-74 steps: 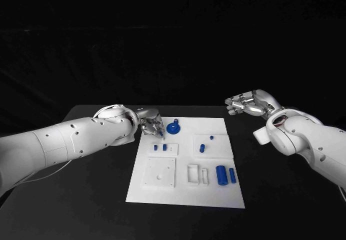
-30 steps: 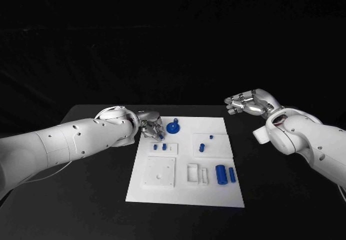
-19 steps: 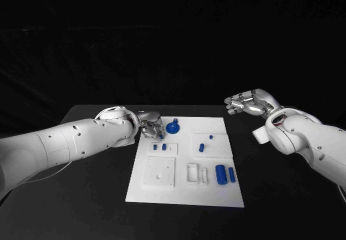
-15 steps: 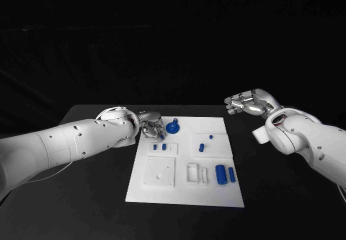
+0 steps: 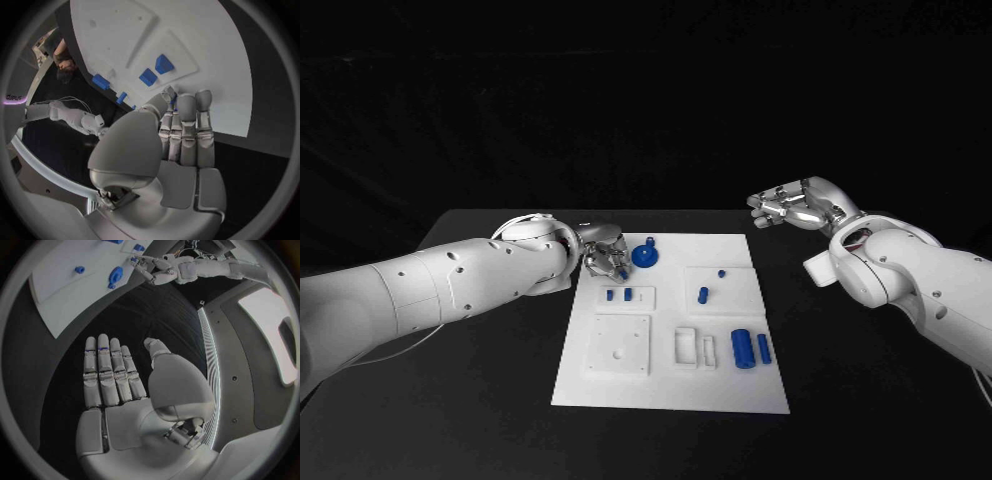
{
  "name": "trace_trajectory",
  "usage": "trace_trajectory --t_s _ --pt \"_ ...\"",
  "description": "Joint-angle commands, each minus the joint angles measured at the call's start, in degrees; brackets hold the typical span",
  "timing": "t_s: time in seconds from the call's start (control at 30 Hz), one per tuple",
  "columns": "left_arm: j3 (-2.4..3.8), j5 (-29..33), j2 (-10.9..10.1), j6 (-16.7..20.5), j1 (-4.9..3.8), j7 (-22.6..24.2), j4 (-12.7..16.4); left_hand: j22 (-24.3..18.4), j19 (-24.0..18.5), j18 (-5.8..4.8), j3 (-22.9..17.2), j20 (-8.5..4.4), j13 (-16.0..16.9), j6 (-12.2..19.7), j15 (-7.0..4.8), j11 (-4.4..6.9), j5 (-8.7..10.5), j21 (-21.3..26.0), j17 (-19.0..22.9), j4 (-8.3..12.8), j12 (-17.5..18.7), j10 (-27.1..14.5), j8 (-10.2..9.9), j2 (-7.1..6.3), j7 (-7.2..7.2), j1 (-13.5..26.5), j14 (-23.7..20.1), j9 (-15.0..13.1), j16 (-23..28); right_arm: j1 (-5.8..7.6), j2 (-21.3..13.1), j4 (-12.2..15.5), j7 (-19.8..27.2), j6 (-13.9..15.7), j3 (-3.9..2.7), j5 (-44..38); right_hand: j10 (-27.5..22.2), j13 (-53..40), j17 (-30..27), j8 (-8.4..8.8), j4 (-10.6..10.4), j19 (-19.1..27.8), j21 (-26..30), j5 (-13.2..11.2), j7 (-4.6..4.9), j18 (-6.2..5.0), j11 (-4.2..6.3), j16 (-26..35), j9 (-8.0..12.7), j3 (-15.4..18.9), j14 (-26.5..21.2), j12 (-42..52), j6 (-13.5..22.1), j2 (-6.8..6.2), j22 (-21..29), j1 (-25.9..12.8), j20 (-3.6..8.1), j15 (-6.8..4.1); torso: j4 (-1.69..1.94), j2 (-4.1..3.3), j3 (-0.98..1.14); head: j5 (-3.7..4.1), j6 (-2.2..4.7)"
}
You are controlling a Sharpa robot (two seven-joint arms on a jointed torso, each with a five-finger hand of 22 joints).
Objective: Assemble the parts on the task board
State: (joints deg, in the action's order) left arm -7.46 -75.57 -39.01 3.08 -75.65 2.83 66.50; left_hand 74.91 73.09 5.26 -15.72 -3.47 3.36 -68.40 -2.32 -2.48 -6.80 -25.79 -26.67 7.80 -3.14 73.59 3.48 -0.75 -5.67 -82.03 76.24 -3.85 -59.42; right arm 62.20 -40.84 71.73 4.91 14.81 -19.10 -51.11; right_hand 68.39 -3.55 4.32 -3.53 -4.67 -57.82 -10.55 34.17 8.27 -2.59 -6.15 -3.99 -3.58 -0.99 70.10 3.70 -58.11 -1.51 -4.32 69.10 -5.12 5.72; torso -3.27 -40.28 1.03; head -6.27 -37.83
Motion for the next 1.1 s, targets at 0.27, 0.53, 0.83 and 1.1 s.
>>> trace_trajectory --t_s 0.27,0.53,0.83,1.1 --pt "-0.14 -2.93 0.45 -4.75 0.09 -2.32 0.19 1.14 -1.06 1.13 0.67 0.26 0.08 0.34 0.20 -0.17 0.63 0.49 -0.22 -0.10 -0.22 -0.35 0.15 0.31 0.10 0.13 -1.49 -0.01 -0.19 -0.02 0.14 -0.02 0.60 -0.43 -0.06 -0.29 -0.35 0.01 -0.08 -0.04 0.09 0.43 0.19 0.21 0.07 0.08 -0.10 0.28 -0.07 -0.38 -0.25 -0.24 0.25 0.20 0.07 -0.19 0.02 0.00 0.02 -0.01 0.04 0.00 -0.11" --pt "-0.28 -3.36 0.47 -4.46 0.09 -2.37 0.23 1.15 -1.84 1.07 0.79 0.59 0.07 3.84 0.55 -0.46 1.46 0.71 -0.12 -0.42 -0.22 -1.30 0.05 -0.51 0.20 0.25 -3.03 0.20 -1.27 -0.02 0.19 -0.06 0.60 -0.42 -0.06 -0.29 -0.35 0.01 -0.08 -0.04 0.09 0.43 0.19 0.21 0.07 0.08 -0.10 0.28 -0.07 -0.38 -0.25 -0.24 0.25 0.20 0.07 -0.19 0.02 0.00 0.02 0.00 0.01 -0.03 -0.14" --pt "-0.31 -2.75 0.25 -2.44 0.08 -2.50 0.13 1.08 -2.13 1.34 -0.98 0.97 0.06 10.51 0.95 -1.04 2.10 1.13 0.75 -0.63 -0.21 -2.79 0.04 -2.31 1.01 0.30 -3.56 0.29 -1.20 -0.02 0.18 -0.12 0.60 -0.43 -0.06 -0.29 -0.35 0.01 -0.08 -0.04 0.09 0.43 0.19 0.21 0.07 0.08 -0.10 0.28 -0.07 -0.38 -0.25 -0.24 0.25 0.20 0.07 -0.19 0.02 0.00 0.07 0.00 -0.03 -0.04 -0.13" --pt "-0.32 -2.46 0.15 -1.43 0.08 -2.78 -0.02 1.08 -2.11 1.71 -1.45 1.44 0.05 17.08 1.54 -1.97 2.32 1.50 1.16 -1.22 -0.22 -5.43 -0.12 -3.39 1.61 0.19 -3.98 0.49 -1.43 -0.03 0.24 -0.05 0.55 -0.24 -0.06 -0.37 -2.13 0.03 -0.17 -0.04 0.77 0.67 0.34 0.07 0.44 0.04 -0.72 0.30 -0.06 -0.67 -0.68 -0.29 0.99 -0.25 0.11 0.25 -0.15 0.29 0.06 0.00 -0.03 -0.07 -0.05"
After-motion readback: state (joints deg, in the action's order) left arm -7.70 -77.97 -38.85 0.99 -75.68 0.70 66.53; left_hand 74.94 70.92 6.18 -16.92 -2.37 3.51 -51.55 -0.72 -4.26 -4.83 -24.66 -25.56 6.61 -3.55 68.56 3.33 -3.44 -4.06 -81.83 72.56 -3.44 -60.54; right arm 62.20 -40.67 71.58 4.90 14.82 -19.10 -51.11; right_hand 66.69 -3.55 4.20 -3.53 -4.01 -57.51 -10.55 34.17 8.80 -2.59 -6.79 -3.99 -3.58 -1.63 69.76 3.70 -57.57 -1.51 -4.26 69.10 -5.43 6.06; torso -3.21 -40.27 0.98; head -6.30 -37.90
